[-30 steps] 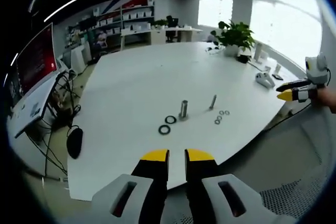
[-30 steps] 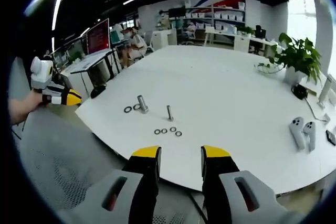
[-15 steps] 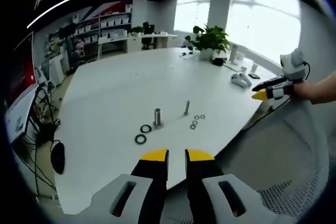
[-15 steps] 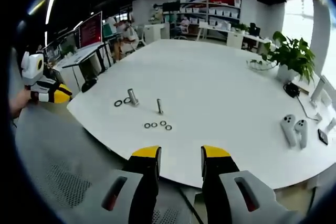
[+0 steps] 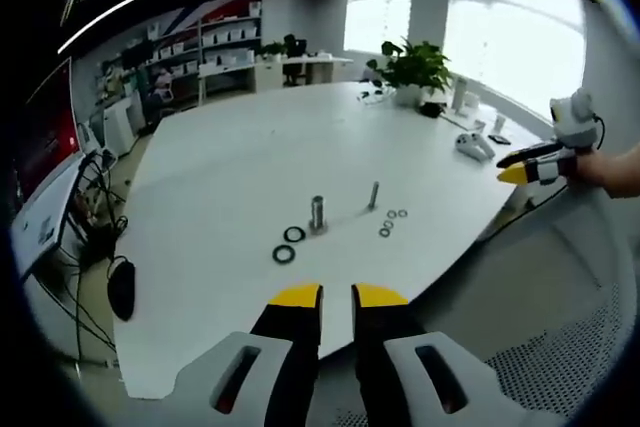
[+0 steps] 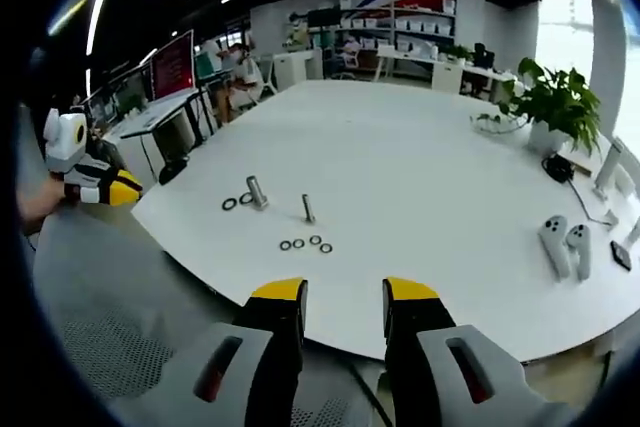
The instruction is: Place the washer onto the threaded stud by aligning its center hole with the stud, sliding it down to the base, and recovering from edge contact or off-axis alignment until the washer reaches the visible bottom stop.
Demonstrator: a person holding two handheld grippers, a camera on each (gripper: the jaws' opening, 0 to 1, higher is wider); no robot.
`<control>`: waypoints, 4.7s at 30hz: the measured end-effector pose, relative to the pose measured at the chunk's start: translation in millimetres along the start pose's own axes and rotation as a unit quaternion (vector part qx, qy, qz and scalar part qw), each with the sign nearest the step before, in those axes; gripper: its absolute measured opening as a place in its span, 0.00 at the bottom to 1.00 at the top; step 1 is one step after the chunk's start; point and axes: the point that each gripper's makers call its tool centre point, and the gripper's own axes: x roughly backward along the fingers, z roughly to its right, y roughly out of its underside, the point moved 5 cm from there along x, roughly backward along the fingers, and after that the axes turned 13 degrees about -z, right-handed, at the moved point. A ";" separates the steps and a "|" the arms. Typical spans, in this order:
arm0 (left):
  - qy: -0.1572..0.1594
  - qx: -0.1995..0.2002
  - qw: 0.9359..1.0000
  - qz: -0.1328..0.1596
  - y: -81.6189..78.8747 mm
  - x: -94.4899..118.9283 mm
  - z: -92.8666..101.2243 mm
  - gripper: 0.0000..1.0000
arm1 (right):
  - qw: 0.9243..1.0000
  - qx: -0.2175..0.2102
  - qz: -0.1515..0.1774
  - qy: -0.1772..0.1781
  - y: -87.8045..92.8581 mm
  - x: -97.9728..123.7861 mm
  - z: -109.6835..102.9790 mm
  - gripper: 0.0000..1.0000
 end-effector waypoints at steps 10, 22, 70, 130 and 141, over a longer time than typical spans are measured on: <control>-0.004 0.006 1.000 -0.028 5.3 -4.9 -0.6 0.09 | 1.000 0.009 -0.013 -0.021 1.9 -3.6 -6.3 0.31; -0.012 0.016 1.000 -0.023 4.5 -2.1 -3.7 0.09 | 1.000 0.012 -0.015 -0.021 2.9 -4.3 -6.3 0.31; 0.021 0.001 0.995 -0.095 -21.8 -29.1 -29.4 0.16 | 0.999 0.015 -0.007 -0.045 0.2 -2.6 -13.5 0.31; -0.005 -0.099 0.942 -0.321 -46.5 -192.8 -75.7 0.32 | 0.999 -0.004 0.010 -0.036 -2.1 -1.3 -6.6 0.29; -0.009 -0.107 0.933 -0.344 -48.3 -194.4 -73.8 0.32 | 0.999 -0.003 0.010 -0.038 -2.2 -1.4 -7.0 0.29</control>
